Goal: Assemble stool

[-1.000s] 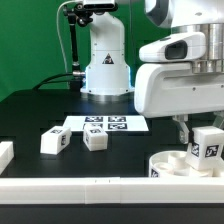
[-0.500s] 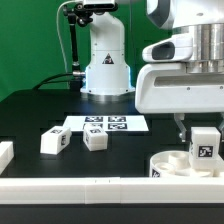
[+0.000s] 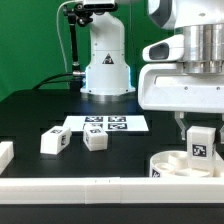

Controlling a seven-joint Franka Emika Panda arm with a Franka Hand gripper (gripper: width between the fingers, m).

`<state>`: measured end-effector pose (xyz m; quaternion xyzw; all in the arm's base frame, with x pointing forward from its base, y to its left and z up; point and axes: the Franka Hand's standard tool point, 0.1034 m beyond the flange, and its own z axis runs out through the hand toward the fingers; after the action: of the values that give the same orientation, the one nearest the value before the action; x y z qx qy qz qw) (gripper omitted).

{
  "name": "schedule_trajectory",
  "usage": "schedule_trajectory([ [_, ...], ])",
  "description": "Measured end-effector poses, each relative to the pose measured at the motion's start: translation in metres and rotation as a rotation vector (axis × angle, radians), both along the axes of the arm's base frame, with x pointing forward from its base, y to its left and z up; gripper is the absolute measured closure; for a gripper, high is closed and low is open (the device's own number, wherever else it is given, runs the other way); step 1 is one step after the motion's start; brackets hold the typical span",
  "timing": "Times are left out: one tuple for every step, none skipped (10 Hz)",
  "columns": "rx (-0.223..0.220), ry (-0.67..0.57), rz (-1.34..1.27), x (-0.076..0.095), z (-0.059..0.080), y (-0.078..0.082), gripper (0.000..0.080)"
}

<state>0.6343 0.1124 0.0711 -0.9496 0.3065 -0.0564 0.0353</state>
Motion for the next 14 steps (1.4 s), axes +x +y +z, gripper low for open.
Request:
schedule_trajectory([
  [0.024, 0.006, -0.097, -0.0004, -0.0001, 0.001, 0.0461],
  [0.041, 0.011, -0.19, -0.0007, 0.0, 0.002, 0.0461],
  [0.064, 0.017, -0.269, -0.0008, -0.0001, 0.0022, 0.0461],
  [0.09, 0.024, -0.36, -0.0008, -0.0002, 0.0022, 0.0461],
  [0.109, 0.028, -0.421, -0.0007, -0.0003, 0.0023, 0.0461],
  [0.135, 0.033, -0.5, -0.0006, -0.0004, 0.0023, 0.0461],
  [0.155, 0.038, -0.566, -0.0004, -0.0004, 0.0024, 0.0461],
  [0.178, 0.043, -0.646, 0.0002, -0.0005, 0.0024, 0.0461],
  [0.192, 0.048, -0.688, 0.0004, -0.0005, 0.0018, 0.0461],
  [0.214, 0.058, -0.77, 0.0007, -0.0005, 0.0014, 0.0461],
  [0.226, 0.064, -0.807, 0.0007, -0.0006, 0.0012, 0.0461],
  [0.248, 0.076, -0.881, 0.0007, -0.0006, 0.0012, 0.0461],
  [0.262, 0.083, -0.927, 0.0008, -0.0006, 0.0009, 0.0461],
  [0.279, 0.093, -0.998, 0.0009, -0.0007, 0.0005, 0.0461],
])
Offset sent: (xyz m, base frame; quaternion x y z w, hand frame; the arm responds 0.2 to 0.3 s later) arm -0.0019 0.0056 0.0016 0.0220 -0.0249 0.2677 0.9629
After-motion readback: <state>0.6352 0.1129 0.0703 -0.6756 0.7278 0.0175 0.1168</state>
